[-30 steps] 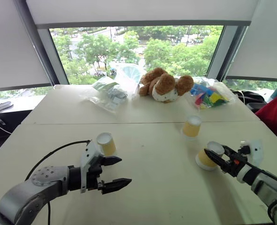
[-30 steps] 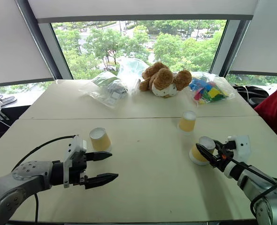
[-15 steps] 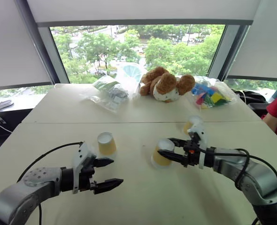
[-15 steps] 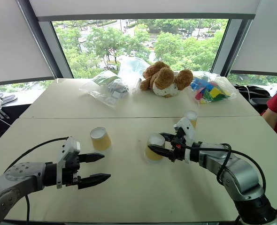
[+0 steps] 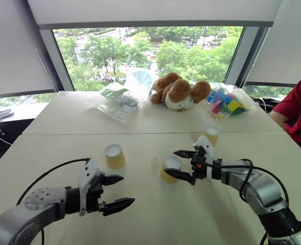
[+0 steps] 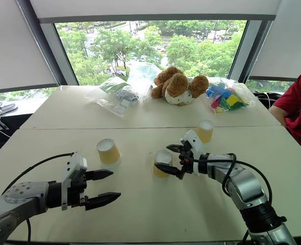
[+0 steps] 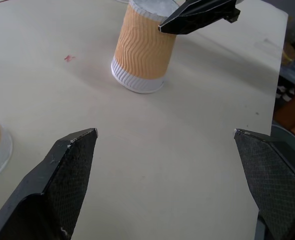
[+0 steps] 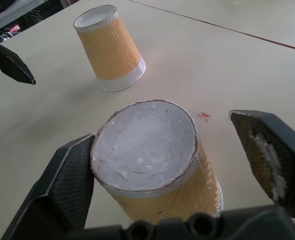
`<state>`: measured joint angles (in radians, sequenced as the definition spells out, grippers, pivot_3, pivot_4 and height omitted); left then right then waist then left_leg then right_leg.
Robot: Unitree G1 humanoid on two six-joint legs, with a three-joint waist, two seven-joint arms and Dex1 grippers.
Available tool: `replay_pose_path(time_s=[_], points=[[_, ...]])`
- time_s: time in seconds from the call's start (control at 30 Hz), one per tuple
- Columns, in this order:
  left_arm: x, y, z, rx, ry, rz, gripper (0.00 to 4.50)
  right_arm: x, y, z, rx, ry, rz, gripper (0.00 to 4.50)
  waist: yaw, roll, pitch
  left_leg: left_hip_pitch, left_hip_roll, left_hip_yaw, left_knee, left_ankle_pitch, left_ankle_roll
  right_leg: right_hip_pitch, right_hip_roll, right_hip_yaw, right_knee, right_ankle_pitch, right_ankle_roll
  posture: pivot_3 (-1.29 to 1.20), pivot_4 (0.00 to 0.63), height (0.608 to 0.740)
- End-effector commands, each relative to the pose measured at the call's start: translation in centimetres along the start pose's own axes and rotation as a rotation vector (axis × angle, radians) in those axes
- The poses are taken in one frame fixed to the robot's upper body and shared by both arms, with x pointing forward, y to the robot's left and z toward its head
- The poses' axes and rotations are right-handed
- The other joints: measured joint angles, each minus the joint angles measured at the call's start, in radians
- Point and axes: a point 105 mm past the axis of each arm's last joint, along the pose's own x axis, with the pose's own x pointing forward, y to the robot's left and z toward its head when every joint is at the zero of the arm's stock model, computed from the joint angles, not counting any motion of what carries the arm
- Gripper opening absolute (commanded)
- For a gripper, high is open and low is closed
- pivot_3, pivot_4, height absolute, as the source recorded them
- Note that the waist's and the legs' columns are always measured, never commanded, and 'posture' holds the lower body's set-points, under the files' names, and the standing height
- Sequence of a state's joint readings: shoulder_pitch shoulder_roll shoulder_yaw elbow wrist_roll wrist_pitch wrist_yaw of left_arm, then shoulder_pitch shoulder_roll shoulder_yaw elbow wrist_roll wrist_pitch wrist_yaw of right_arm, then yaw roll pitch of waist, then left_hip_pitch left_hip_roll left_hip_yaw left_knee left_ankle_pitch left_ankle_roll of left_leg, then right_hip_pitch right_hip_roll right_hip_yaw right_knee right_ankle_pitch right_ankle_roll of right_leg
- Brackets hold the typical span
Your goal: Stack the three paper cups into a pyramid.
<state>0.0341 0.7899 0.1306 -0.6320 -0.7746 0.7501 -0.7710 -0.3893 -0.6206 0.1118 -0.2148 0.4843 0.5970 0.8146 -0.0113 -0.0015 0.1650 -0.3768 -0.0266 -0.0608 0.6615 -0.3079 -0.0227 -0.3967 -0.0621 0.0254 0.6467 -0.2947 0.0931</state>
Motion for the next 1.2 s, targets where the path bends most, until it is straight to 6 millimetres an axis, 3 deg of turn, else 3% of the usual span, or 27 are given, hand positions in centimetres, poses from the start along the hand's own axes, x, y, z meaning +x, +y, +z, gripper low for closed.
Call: replay_pose_path(time_s=[0.03, 0.27, 0.37, 0.5, 0.7, 0.9, 1.2], points=[[-0.1, -0.2, 0.7, 0.037, -0.025, -0.005, 4.5, -1.0, 0.2, 3.4, -0.084, -0.098, -0.012, 4.46, 0.0, 0.0, 0.0, 0.0, 0.0, 0.0, 0.0, 0.0, 0.0, 0.0, 0.0, 0.0, 0.0, 0.0, 0.0, 0.0, 0.15, 0.74], [-0.1, 0.4, 0.9, 0.037, -0.028, -0.017, 4.5, -4.0, 0.6, 7.7, -0.068, -0.219, -0.068, 4.46, 0.002, 0.0, 0.0, -0.001, 0.0, 0.0, 0.0, 0.0, 0.0, 0.0, 0.0, 0.0, 0.0, 0.0, 0.0, 0.0, 0.15, 0.74], [0.1, 0.4, 1.5, 0.04, -0.053, -0.028, 4.5, -5.9, -2.1, 8.6, -0.021, -0.291, -0.226, 4.46, 0.002, 0.0, 0.0, -0.001, 0.0, 0.0, 0.0, 0.0, 0.0, 0.0, 0.0, 0.0, 0.0, 0.0, 0.0, 0.0, 0.15, 0.74], [0.4, -0.1, 3.0, 0.068, -0.085, -0.061, 4.5, -7.4, -8.4, 6.9, -0.082, -0.237, -0.548, 4.46, -0.001, 0.0, 0.0, -0.001, 0.0, 0.0, 0.0, 0.0, 0.0, 0.0, 0.0, 0.0, 0.0, 0.0, 0.0, 0.0, 0.15, 0.74], [0.5, -0.6, 4.1, 0.09, -0.101, -0.068, 4.5, -6.9, -13.7, 4.1, -0.102, -0.186, -0.738, 4.46, -0.008, 0.0, 0.0, 0.0, 0.0, 0.001, 0.0, 0.0, -0.001, -0.002, 0.001, 0.0, 0.002, 0.0, 0.0, 0.0, 0.15, 0.74], [0.3, -0.8, 3.2, 0.068, -0.087, -0.033, 4.5, -5.7, -15.3, 2.2, -0.07, -0.176, -0.74, 4.46, -0.006, 0.001, 0.0, -0.001, 0.0, 0.002, 0.0, 0.001, -0.001, -0.002, 0.001, 0.001, 0.002, 0.0, 0.0, 0.0, 0.15, 0.74], [0.1, -0.7, 2.9, 0.061, -0.084, -0.005, 4.5, -5.6, -16.5, 0.5, -0.054, -0.149, -0.779, 4.46, -0.005, 0.001, 0.0, -0.001, 0.0, 0.002, 0.0, 0.001, -0.001, -0.002, 0.001, 0.001, 0.002, 0.0, 0.0, 0.0, 0.15, 0.74]])
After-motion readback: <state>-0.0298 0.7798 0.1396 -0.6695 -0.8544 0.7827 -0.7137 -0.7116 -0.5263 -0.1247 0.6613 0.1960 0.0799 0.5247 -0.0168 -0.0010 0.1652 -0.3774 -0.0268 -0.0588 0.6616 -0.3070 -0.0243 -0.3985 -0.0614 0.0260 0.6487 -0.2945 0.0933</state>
